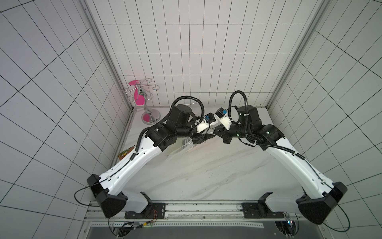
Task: Place the folded towel into the vacuum bag
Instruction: Close the vacuum bag at the center of the board.
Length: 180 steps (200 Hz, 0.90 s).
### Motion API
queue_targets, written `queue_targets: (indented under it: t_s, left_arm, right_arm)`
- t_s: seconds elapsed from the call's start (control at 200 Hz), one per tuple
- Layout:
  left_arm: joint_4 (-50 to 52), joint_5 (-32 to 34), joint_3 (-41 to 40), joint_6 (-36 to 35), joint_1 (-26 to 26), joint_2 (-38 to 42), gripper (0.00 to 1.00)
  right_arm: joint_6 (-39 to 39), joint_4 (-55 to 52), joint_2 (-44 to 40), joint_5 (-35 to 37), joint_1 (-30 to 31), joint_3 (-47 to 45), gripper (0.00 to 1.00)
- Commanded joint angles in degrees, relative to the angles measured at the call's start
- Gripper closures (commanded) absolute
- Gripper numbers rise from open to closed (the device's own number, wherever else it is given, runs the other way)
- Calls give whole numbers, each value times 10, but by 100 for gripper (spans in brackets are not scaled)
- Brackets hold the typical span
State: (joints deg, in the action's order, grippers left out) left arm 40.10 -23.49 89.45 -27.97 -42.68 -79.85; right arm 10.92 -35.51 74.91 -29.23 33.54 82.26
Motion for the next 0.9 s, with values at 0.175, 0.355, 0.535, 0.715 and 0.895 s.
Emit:
queue_targets:
  t_s: [0.175,0.355,0.535,0.715,0.895]
  left_arm:
    - [-27,17,-6,-3,0,22,82]
    - [-27,11,-36,6,15,38,61]
    - [-26,-26,-20,18,35,40,67]
    - [-18,-58,-15,20,31,33,61]
    - [-17,-68,-14,18,30,32,62]
  right_arm:
    - [-17,11,-17,-11,3,30,100]
    - [-41,24,-19,-38,-11,29,100]
    - [-36,26,-23,-41,-12,23,100]
    - [-39,26,-20,-48,-11,25,100]
    - [-38,27,-17,-52,-11,26,100]
